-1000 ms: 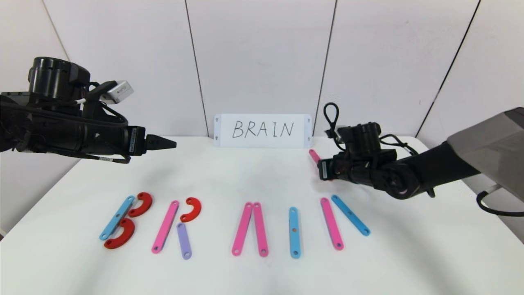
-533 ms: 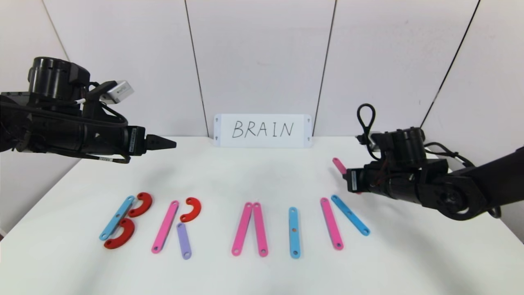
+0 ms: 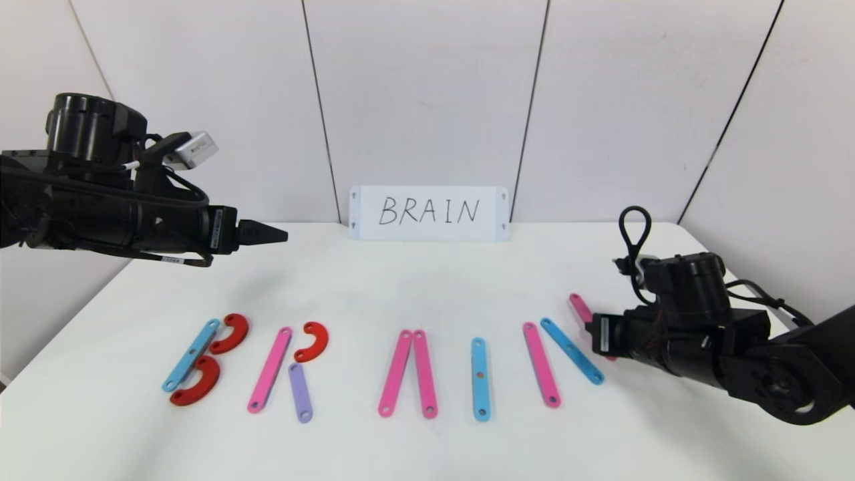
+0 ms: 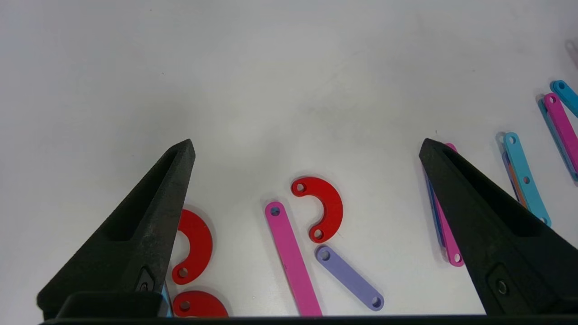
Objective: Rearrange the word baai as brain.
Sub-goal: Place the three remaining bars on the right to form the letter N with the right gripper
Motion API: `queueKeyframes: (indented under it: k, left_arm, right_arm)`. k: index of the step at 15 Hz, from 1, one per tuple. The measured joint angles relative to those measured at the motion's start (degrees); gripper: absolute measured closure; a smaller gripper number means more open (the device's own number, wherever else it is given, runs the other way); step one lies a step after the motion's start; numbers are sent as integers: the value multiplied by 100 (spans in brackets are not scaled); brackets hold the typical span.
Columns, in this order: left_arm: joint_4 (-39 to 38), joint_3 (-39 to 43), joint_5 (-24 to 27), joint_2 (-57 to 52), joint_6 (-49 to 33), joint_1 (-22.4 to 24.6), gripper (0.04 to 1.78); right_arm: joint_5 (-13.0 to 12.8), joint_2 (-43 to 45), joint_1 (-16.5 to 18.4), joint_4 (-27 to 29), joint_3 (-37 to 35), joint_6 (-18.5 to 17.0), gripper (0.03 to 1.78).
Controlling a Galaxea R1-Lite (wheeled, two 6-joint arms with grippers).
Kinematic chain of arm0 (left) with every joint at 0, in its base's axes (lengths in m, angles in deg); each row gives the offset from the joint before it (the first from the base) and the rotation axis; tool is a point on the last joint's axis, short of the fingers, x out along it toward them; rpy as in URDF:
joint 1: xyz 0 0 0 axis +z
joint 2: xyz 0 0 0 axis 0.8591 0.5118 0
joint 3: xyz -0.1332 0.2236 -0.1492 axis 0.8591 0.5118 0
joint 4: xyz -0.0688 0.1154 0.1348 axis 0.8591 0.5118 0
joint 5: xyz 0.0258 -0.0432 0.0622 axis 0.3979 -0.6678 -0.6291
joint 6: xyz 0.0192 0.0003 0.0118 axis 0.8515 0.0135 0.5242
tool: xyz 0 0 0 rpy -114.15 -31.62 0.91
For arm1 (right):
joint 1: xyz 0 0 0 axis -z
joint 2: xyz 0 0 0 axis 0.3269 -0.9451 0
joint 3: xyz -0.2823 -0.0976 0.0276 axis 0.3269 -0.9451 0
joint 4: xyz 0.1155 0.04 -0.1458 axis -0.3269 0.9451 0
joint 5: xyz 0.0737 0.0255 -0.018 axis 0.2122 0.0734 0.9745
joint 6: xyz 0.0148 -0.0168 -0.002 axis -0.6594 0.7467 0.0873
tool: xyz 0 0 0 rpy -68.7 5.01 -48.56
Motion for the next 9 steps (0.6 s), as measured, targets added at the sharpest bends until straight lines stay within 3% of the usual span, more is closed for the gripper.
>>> queueKeyframes:
  k: [6,9]
  left_arm:
    - [0,0,7,0,0,-1,8]
    - [0,-2,2,0,2,-1,8]
  right_arm:
    - [-122,54,-66,-16,-339,-197,149]
    - [-116,113,-85,-18,-372,-243,127]
